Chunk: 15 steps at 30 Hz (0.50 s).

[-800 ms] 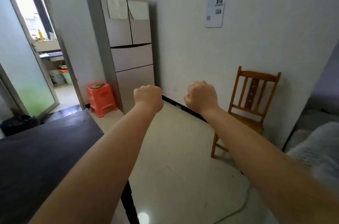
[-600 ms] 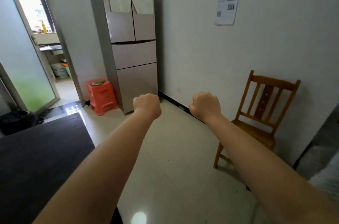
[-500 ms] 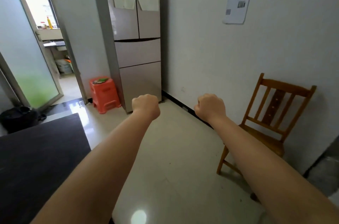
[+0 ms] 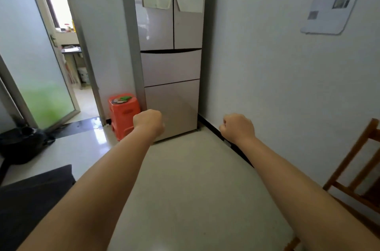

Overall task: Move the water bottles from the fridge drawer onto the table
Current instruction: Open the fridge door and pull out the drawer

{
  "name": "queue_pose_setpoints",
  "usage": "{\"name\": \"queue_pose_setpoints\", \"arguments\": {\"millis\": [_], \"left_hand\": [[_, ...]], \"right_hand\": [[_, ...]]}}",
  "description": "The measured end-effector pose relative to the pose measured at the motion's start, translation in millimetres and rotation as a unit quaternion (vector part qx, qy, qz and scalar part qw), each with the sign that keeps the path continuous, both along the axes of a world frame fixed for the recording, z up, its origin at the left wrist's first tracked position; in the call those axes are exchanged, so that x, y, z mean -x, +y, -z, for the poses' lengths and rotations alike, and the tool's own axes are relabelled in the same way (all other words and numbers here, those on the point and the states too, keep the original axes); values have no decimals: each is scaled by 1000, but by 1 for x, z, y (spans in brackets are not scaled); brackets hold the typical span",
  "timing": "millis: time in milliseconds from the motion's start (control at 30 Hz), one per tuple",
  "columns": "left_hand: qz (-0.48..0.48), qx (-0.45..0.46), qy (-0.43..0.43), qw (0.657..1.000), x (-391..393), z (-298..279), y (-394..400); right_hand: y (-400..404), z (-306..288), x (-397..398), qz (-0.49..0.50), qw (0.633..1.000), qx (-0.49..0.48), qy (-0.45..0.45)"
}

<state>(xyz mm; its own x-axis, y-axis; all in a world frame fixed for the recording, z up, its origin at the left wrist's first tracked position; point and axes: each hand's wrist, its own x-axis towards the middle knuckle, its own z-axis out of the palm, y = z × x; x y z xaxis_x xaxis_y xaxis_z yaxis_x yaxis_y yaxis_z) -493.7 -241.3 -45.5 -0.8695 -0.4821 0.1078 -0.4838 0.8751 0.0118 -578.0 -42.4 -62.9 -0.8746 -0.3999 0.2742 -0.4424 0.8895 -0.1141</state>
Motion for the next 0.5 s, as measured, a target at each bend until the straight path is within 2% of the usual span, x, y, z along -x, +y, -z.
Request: {"name": "queue_pose_setpoints", "arguments": {"millis": [200,500], "left_hand": [[-6,-5,15,1000,134,-12,-84],[-50,-13,9,999,348,8,-190]], "right_hand": [[-79,-12,143,-25,999,28,-18],[-183,2,372,-69,995,54,-39]]}}
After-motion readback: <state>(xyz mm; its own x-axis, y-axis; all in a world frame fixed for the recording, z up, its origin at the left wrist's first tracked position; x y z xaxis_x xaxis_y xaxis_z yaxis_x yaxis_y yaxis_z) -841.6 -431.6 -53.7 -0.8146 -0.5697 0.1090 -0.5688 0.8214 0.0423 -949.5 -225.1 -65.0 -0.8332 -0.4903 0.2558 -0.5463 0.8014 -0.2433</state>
